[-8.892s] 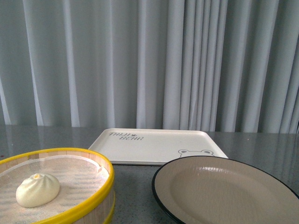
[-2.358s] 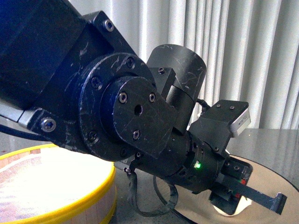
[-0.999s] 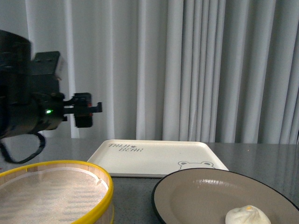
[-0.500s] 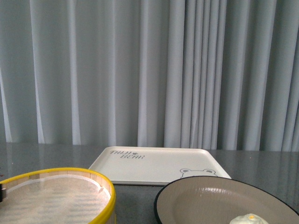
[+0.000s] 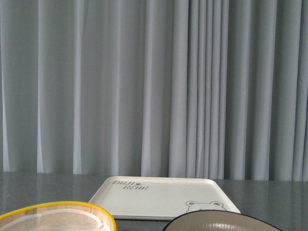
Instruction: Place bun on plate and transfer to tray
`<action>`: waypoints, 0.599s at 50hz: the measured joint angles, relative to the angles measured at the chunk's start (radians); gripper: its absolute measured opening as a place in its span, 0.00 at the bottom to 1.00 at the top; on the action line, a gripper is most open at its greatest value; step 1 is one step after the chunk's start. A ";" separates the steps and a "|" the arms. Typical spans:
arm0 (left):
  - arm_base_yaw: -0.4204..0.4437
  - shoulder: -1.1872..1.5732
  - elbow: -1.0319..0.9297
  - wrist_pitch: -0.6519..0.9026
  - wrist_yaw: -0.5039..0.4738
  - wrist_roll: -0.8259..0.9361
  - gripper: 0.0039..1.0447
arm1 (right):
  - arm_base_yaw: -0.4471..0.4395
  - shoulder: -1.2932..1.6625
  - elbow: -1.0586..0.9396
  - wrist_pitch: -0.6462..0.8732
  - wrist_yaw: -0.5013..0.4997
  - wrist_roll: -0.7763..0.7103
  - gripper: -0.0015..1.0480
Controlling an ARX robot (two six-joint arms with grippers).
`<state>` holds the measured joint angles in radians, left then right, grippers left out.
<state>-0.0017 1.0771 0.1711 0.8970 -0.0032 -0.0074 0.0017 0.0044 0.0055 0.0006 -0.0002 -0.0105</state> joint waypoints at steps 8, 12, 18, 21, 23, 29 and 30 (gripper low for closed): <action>0.000 -0.092 -0.047 -0.045 0.003 0.000 0.04 | 0.000 0.000 0.000 0.000 0.001 0.000 0.92; 0.000 -0.140 -0.068 -0.073 0.003 0.000 0.04 | 0.000 0.000 0.000 0.000 0.000 0.000 0.92; 0.000 -0.185 -0.128 -0.055 0.003 0.000 0.04 | 0.000 0.000 0.000 0.000 0.000 0.000 0.92; 0.000 -0.237 -0.143 -0.104 0.003 0.000 0.04 | 0.000 0.000 0.000 0.000 0.000 0.000 0.92; 0.000 -0.279 -0.144 -0.137 0.003 0.000 0.04 | 0.000 0.000 0.000 0.000 0.000 0.000 0.92; 0.000 -0.392 -0.145 -0.231 0.003 0.000 0.04 | 0.000 -0.001 0.000 0.000 0.000 0.000 0.92; 0.000 -0.412 -0.145 -0.249 0.003 0.000 0.04 | 0.000 -0.001 0.000 0.000 0.000 0.000 0.92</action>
<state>-0.0017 0.6655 0.0265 0.6476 -0.0006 -0.0071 0.0017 0.0036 0.0055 0.0006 -0.0002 -0.0105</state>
